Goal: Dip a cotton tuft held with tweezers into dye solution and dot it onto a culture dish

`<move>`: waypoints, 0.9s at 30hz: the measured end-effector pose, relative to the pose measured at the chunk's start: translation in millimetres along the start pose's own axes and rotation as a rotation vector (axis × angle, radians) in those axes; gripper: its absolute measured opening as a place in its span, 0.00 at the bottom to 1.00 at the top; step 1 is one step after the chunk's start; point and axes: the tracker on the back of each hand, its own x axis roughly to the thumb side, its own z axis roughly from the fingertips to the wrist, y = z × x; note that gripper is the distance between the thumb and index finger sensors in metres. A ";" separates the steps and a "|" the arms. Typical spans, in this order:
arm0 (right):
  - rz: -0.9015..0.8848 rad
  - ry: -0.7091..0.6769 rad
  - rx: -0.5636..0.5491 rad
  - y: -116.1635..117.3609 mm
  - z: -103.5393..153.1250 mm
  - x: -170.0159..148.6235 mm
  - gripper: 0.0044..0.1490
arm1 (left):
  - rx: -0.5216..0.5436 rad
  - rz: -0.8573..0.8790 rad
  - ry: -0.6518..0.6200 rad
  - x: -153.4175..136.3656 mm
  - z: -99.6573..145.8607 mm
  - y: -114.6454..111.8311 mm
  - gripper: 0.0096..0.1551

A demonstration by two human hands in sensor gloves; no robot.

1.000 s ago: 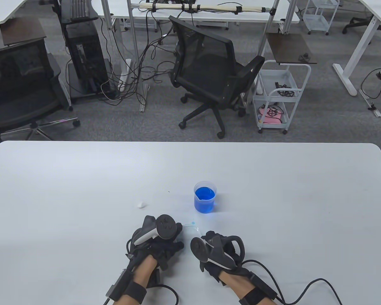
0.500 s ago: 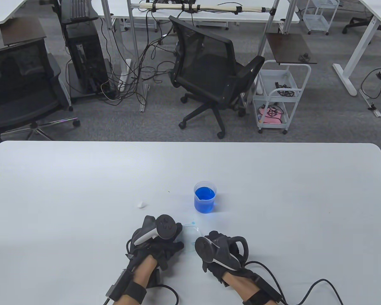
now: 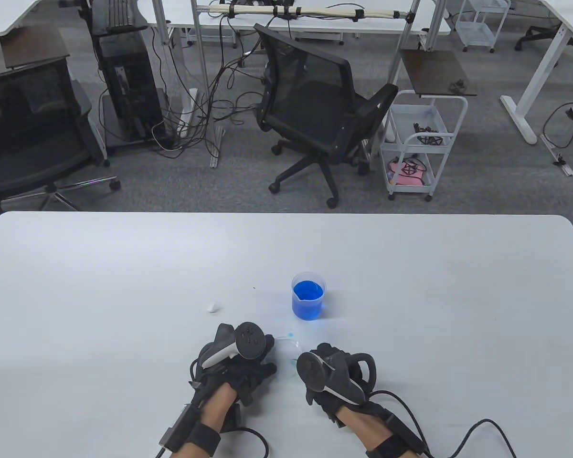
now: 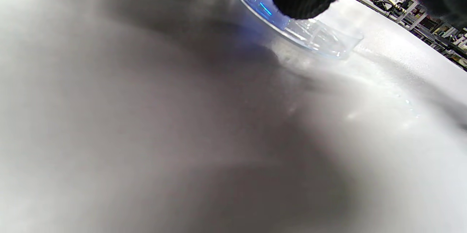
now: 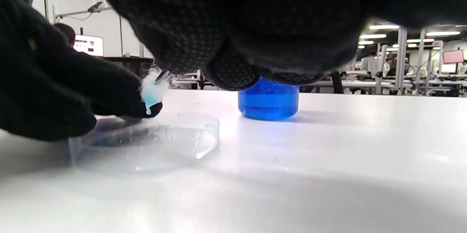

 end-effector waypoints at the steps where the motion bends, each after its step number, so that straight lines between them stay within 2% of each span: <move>1: -0.001 0.002 0.000 -0.4 -0.1 -0.5 0.25 | 0.000 0.000 0.000 0.0 0.0 0.0 0.41; 10: 0.066 -0.005 0.088 27.6 -1.7 -0.8 0.25 | 0.000 -0.001 0.003 0.1 0.3 -0.2 0.41; 15: 0.054 0.003 0.072 23.5 -3.9 -2.0 0.24 | -0.001 -0.001 0.003 0.1 0.0 -0.2 0.41; 22: -0.001 0.023 -0.012 1.2 -7.7 -6.1 0.24 | -0.003 0.003 0.002 0.1 0.1 -0.4 0.41; 27: 0.028 0.018 0.027 11.7 -10.2 -4.5 0.25 | -0.004 0.004 0.002 0.2 0.3 -0.8 0.41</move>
